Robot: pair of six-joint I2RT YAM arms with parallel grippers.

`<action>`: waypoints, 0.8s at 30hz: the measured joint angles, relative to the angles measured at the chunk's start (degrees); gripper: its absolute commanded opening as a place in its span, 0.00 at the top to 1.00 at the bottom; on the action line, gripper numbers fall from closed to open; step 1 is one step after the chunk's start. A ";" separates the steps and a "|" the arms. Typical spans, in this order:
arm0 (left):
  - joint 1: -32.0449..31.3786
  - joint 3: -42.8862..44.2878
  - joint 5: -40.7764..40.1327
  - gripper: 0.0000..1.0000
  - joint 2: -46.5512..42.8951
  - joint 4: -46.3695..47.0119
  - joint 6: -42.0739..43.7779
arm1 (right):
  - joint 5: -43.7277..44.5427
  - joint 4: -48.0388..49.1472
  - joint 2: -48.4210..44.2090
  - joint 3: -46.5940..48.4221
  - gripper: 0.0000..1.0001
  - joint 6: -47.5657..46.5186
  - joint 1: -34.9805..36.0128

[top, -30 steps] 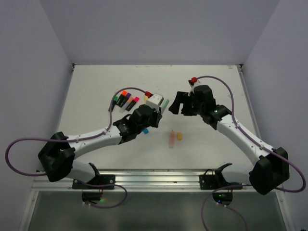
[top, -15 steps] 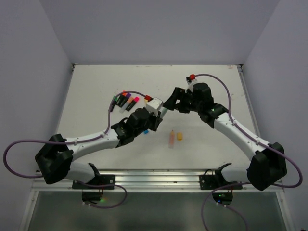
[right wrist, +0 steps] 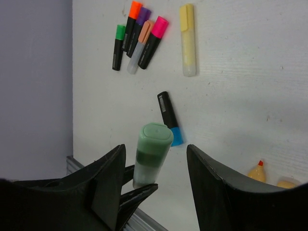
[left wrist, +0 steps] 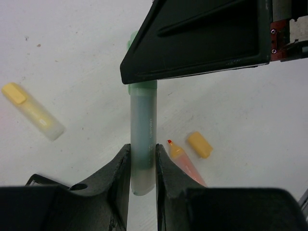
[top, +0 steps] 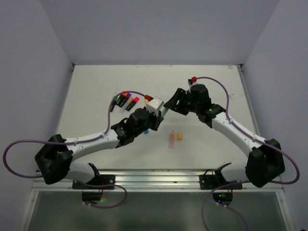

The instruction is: Open the pen caps

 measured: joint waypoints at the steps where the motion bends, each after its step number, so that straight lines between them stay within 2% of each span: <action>1: -0.07 0.00 -0.20 1.00 0.00 0.00 0.00 | 0.13 0.00 0.00 -0.15 0.43 0.44 0.04; 5: -0.46 0.04 -0.52 1.00 0.50 -0.02 0.42 | 0.55 0.20 0.33 -0.31 0.46 1.68 0.13; 8: -0.76 0.13 -0.66 1.00 1.20 -0.11 0.59 | 1.25 0.72 0.66 -0.59 0.52 2.58 0.22; 11: -1.09 0.17 -0.98 1.00 1.81 -0.11 0.83 | 1.81 1.40 0.72 -1.38 0.65 3.41 0.22; 16: -1.31 0.55 -1.90 1.00 2.45 -0.26 0.85 | 2.64 1.79 0.79 -1.75 0.94 4.70 0.24; 17: -1.33 0.57 -1.95 0.97 2.45 -0.26 0.85 | 2.64 1.97 0.83 -1.88 1.00 4.81 0.22; 21: -1.38 0.57 -2.19 0.77 2.45 -0.66 0.79 | 2.60 3.02 0.83 -2.58 1.00 4.90 0.24; 22: -1.38 0.57 -2.23 0.62 2.45 -0.74 0.74 | 2.54 3.48 0.83 -2.82 1.00 4.85 0.24; 23: -1.38 0.57 -2.34 0.52 2.45 -0.87 0.81 | 2.45 4.07 0.83 -3.15 1.00 4.85 0.24; 24: -1.40 0.57 -2.34 0.47 2.45 -0.90 0.66 | 2.43 4.44 0.83 -3.50 1.00 4.59 0.28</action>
